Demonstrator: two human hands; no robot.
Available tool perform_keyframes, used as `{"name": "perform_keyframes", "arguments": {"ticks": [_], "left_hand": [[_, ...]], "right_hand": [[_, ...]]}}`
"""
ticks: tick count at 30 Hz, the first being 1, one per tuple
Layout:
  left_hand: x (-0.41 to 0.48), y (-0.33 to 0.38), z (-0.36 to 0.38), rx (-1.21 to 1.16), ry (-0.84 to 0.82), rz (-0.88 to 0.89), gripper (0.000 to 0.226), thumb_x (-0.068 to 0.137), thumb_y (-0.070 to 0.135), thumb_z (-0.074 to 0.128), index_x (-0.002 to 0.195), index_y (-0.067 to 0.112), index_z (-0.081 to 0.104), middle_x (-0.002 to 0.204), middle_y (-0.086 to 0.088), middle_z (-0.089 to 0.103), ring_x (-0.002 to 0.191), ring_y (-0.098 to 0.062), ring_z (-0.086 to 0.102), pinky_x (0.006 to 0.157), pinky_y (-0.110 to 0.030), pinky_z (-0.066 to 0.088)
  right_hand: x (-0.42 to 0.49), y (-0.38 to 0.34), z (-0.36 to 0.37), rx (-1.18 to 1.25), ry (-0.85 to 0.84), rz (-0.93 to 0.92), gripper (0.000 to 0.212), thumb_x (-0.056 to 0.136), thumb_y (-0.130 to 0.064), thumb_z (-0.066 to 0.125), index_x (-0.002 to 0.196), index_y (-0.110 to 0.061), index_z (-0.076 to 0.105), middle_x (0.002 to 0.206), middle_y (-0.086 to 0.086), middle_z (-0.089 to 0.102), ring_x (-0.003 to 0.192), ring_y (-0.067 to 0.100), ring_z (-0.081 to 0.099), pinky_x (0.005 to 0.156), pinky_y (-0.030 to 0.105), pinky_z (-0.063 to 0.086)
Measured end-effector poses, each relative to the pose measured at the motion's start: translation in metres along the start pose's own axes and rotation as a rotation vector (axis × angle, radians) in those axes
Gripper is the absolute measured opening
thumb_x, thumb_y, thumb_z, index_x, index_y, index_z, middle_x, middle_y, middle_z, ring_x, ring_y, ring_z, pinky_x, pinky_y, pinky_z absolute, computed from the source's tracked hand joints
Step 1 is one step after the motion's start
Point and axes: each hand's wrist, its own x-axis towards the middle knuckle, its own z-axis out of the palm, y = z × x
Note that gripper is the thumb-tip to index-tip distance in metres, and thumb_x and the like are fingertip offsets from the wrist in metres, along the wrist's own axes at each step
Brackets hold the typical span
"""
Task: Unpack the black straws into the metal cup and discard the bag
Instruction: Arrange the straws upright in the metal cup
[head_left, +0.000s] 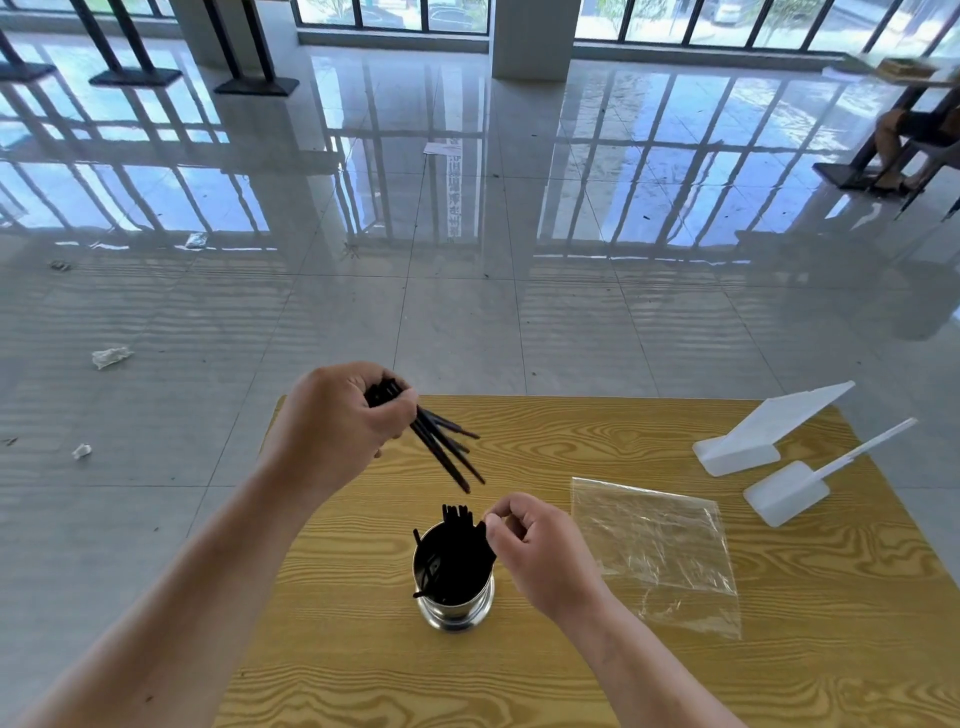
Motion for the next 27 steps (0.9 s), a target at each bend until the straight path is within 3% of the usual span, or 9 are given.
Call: {"name": "perform_keyframes", "arguments": {"ticks": [4,6,7,9,12,14,18,24,27], "left_hand": [[-0.008,-0.002,0.014,-0.329,0.006,-0.135,0.009,0.088,0.040,0.078,0.086,0.033,0.081,0.066,-0.005,0.075,0.050,-0.014,0.063,0.051,-0.035,0.059],[-0.011,-0.002,0.020,-0.448,-0.117,-0.250,0.010,0.096,0.028,0.077,0.089,0.026,0.084,0.071,-0.007,0.076,0.055,-0.013,0.063,0.053,-0.029,0.058],[-0.013,-0.002,0.021,-0.525,-0.196,-0.322,0.012,0.098,0.025,0.075,0.092,0.021,0.085,0.074,-0.008,0.077,0.057,-0.012,0.063,0.054,-0.026,0.058],[-0.017,-0.003,0.024,-0.657,-0.322,-0.460,0.016,0.098,0.023,0.073,0.098,0.012,0.085,0.079,-0.012,0.077,0.060,-0.010,0.063,0.056,-0.023,0.058],[-0.025,-0.010,0.033,-0.713,-0.429,-0.557,0.020,0.100,0.019,0.070,0.110,0.007,0.082,0.083,-0.012,0.075,0.062,-0.010,0.061,0.056,-0.023,0.058],[-0.030,-0.017,0.040,-0.708,-0.473,-0.576,0.021,0.102,0.017,0.067,0.116,0.005,0.078,0.085,-0.011,0.074,0.063,-0.011,0.060,0.057,-0.023,0.055],[-0.038,-0.036,0.051,-0.615,-0.566,-0.551,0.012,0.105,0.015,0.064,0.112,0.012,0.074,0.092,-0.008,0.073,0.065,-0.011,0.059,0.059,-0.024,0.048],[-0.044,-0.066,0.063,-0.171,-0.523,-0.519,0.013,0.103,0.027,0.067,0.117,0.028,0.065,0.097,0.003,0.067,0.076,-0.011,0.066,0.065,-0.026,0.054],[-0.045,-0.077,0.060,0.098,-0.547,-0.444,0.027,0.096,0.034,0.073,0.120,0.036,0.060,0.111,0.009,0.067,0.091,-0.008,0.069,0.072,-0.024,0.055]], "right_hand": [[0.003,-0.025,-0.001,0.333,-0.213,0.079,0.034,0.092,-0.060,0.066,0.101,-0.029,0.076,0.074,0.001,0.072,0.055,0.008,0.054,0.053,0.026,0.047],[0.007,-0.038,-0.003,0.605,-0.317,0.155,0.053,0.087,-0.067,0.071,0.115,-0.022,0.073,0.080,0.005,0.072,0.054,0.012,0.053,0.048,0.025,0.042],[0.009,-0.042,-0.005,0.753,-0.346,0.202,0.063,0.082,-0.071,0.074,0.111,-0.016,0.074,0.079,0.007,0.069,0.056,0.013,0.053,0.049,0.026,0.040],[0.015,-0.048,-0.011,1.038,-0.342,0.274,0.070,0.073,-0.075,0.079,0.104,-0.012,0.075,0.077,0.006,0.064,0.058,0.014,0.052,0.052,0.027,0.039],[0.024,-0.048,-0.019,1.234,-0.170,0.323,0.051,0.085,-0.065,0.075,0.112,-0.021,0.078,0.076,0.004,0.061,0.058,0.015,0.051,0.051,0.026,0.040],[0.028,-0.045,-0.021,1.125,-0.071,0.339,0.036,0.094,-0.054,0.070,0.099,-0.020,0.081,0.071,0.004,0.059,0.057,0.015,0.052,0.050,0.028,0.042],[0.029,-0.039,-0.023,0.811,0.031,0.290,0.037,0.103,-0.038,0.062,0.089,-0.011,0.083,0.066,0.006,0.062,0.057,0.017,0.056,0.051,0.031,0.047],[0.029,-0.041,-0.020,0.337,0.083,0.146,0.033,0.097,-0.041,0.059,0.079,-0.024,0.082,0.064,0.000,0.072,0.055,0.011,0.061,0.051,0.032,0.049],[0.029,-0.042,-0.018,0.208,0.083,0.087,0.032,0.090,-0.049,0.059,0.078,-0.029,0.081,0.077,0.007,0.076,0.066,0.024,0.068,0.062,0.043,0.057]]}}
